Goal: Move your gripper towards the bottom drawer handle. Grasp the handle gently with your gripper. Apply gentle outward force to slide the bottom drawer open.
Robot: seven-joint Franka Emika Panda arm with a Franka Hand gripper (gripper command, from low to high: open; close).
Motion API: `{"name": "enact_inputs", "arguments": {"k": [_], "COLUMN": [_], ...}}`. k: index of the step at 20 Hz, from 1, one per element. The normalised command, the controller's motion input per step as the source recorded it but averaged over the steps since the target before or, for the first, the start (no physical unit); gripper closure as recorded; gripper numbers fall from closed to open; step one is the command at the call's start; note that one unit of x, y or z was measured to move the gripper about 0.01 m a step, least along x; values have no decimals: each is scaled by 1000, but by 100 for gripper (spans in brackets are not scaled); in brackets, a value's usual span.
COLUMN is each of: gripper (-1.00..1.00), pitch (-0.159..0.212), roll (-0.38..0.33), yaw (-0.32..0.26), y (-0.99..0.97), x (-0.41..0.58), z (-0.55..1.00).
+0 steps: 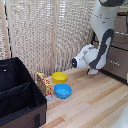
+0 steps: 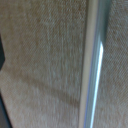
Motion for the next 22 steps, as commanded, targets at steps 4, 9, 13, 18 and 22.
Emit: {"name": "enact_inputs", "arguments": {"k": [4,9,13,18,22], "gripper": [100,100,100,100,100], "pitch": [9,0,0,0,0], "roll": [0,0,-20,0,0], "yaw": [0,8,-22,-106,-145], "y": [-225,-22,109,340,703], "x": [70,0,86,226,201], "z": [1,0,8,76,9]}}
